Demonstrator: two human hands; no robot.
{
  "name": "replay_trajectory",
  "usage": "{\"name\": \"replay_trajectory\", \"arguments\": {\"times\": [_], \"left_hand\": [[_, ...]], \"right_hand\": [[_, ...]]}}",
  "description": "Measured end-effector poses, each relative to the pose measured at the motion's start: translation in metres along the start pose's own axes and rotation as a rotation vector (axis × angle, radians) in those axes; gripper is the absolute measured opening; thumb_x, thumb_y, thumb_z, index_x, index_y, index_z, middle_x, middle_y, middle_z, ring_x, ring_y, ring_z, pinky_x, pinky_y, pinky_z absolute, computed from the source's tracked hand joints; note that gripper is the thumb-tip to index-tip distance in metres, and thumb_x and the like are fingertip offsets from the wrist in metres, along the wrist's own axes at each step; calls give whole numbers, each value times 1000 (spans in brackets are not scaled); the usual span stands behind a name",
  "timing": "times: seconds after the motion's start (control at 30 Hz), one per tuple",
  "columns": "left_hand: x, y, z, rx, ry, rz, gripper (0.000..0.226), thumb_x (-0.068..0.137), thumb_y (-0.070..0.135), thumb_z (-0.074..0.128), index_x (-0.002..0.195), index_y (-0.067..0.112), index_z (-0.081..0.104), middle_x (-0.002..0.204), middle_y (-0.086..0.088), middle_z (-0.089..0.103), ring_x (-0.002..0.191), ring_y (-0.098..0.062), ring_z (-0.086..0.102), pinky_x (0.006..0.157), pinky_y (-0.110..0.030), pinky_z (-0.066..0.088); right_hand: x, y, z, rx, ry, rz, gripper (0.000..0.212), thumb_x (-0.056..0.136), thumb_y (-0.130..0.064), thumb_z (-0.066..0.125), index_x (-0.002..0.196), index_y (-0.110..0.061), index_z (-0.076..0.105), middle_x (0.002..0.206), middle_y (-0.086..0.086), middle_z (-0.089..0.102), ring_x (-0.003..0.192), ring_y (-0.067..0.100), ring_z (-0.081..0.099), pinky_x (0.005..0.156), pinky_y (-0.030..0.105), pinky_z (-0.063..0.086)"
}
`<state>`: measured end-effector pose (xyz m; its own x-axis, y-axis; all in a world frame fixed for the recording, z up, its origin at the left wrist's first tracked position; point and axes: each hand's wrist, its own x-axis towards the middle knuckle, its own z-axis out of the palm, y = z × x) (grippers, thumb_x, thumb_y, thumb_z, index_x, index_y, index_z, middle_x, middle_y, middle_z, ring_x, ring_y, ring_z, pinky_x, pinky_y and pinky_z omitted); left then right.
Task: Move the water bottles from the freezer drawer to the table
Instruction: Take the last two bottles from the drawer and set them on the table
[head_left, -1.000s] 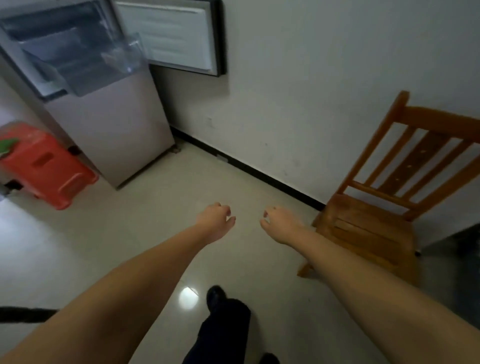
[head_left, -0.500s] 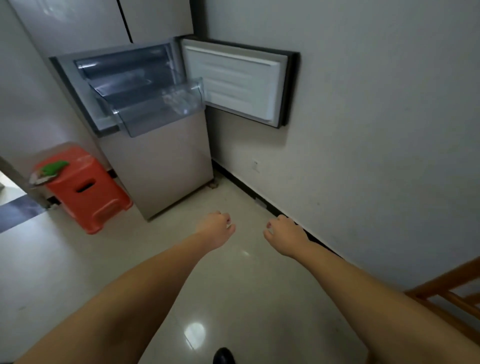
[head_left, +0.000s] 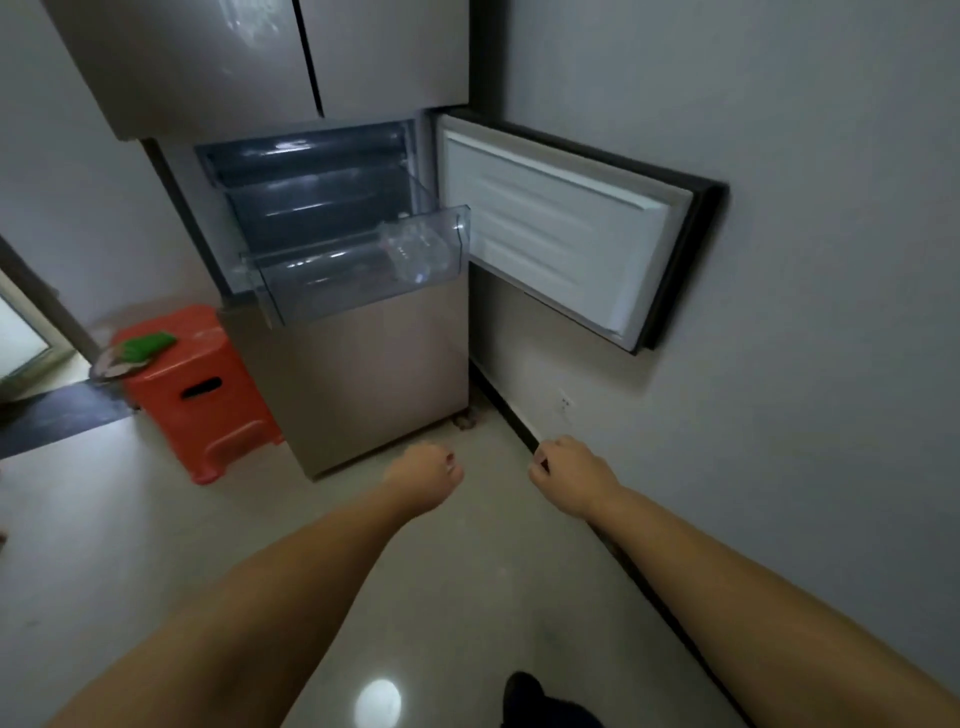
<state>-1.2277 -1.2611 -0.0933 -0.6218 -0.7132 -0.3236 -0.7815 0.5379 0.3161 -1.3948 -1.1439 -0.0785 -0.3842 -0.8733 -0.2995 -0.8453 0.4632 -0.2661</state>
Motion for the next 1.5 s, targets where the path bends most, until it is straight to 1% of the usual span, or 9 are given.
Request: {"name": "replay_trajectory", "arguments": {"times": [0.13,0.3,0.53,0.63,0.8,0.97,1.13,1.27,1.5], "left_hand": [[60,9,-23,-31,57,-75,35,97,33,41,116,8,57,118,-15,55,108,-31,53,88,-35,43],[109,14,-37,-56,67,-120,35,96,37,43,118,13,58,121,-11,54,112,-28,53,92,-35,44],[190,-31,-91,-100,152,-186,36,97,38,45,115,12,61,120,-14,56,113,-29,53,94,-36,46],[232,-54,-124,-99,183,-168,36,97,36,46,118,12,61,122,-14,56,114,-29,54,93,-35,45],[315,-82,-206,-96,262,-48,32,95,33,47,114,12,62,120,-13,58,113,-28,54,91,-36,46],[381,-105,-289,-110,342,21,30,93,34,48,111,15,62,114,-13,58,106,-31,56,84,-37,47],[415,-138,-304,-158,309,-23,33,95,34,47,116,13,61,119,-14,58,111,-31,55,88,-36,45],[437,-163,-299,-227,243,-89,28,93,30,48,106,10,63,113,-16,63,102,-31,59,83,-36,48],[482,-181,-294,-390,97,-219,28,93,29,50,103,6,63,109,-15,67,100,-31,62,84,-35,48]], "right_hand": [[70,11,-30,-1,5,-94,35,97,-36,39,117,-12,56,120,11,52,108,28,52,90,39,46],[142,9,-50,-10,-63,-158,34,98,-36,39,109,-8,55,117,15,52,105,31,52,88,39,46],[251,-34,-79,-26,-50,-254,35,98,-40,41,114,-13,56,120,11,50,106,29,53,92,45,46],[302,-60,-96,-10,-27,-278,36,97,-41,42,115,-13,56,120,11,51,107,29,53,93,46,47],[387,-108,-144,18,58,-287,33,97,-36,44,113,-10,56,119,13,52,111,31,53,92,44,47],[452,-162,-197,121,221,-318,34,96,-28,47,120,-7,58,121,16,56,108,33,56,89,37,45],[491,-188,-204,120,247,-322,30,97,-26,46,112,-7,62,118,17,57,104,32,57,87,36,45],[525,-201,-208,157,254,-331,26,97,-21,46,110,-4,62,119,17,55,106,32,56,89,35,42],[597,-205,-207,140,136,-277,29,97,-18,44,119,-7,59,122,19,56,111,35,56,93,38,45]]}}
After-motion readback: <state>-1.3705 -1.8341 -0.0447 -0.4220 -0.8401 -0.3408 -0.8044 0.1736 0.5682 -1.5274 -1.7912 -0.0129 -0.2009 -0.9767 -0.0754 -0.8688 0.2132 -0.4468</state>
